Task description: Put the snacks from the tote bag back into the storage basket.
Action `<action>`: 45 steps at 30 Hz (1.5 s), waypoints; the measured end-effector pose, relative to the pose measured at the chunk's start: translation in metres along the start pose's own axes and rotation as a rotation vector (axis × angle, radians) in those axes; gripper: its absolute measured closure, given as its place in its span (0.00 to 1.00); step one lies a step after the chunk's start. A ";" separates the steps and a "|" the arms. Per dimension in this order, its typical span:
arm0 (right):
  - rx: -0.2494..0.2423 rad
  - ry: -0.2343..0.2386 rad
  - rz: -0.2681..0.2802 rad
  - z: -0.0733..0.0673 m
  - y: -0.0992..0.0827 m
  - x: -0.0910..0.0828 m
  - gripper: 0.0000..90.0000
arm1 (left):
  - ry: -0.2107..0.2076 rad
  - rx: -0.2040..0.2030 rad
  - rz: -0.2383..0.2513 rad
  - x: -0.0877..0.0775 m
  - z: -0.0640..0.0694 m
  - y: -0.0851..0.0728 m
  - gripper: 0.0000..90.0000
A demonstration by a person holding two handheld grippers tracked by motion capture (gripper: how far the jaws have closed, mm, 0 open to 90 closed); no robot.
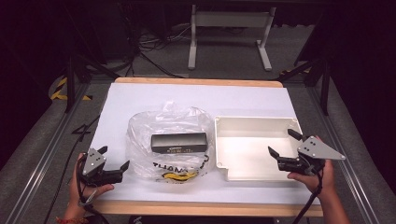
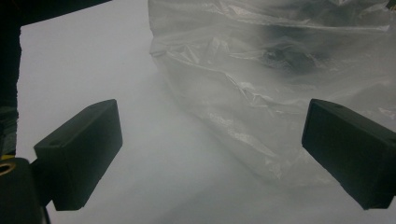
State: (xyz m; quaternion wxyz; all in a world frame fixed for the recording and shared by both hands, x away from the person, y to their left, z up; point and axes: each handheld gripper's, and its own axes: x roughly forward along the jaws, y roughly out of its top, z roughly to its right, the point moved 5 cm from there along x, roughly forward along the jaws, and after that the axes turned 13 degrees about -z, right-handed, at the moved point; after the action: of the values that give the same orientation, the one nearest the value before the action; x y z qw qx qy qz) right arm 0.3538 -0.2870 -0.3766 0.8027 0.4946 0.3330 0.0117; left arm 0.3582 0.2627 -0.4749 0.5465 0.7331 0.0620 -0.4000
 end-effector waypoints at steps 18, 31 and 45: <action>-0.095 0.140 0.000 -0.031 0.032 0.031 0.22 | -0.003 0.003 0.009 -0.001 0.000 0.000 0.07; -0.139 0.249 -0.022 -0.040 0.048 0.053 0.27 | -0.007 0.003 0.008 0.000 0.001 0.000 0.07; -0.205 0.309 -0.060 -0.057 0.063 0.079 0.25 | -0.019 0.010 0.001 0.001 0.002 0.000 0.07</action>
State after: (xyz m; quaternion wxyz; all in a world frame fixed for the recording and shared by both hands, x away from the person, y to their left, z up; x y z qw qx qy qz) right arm 0.4040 -0.1827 -0.3843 0.7884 0.3921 0.4640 0.0972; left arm 0.3580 0.2607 -0.4758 0.5434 0.7320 0.0543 -0.4073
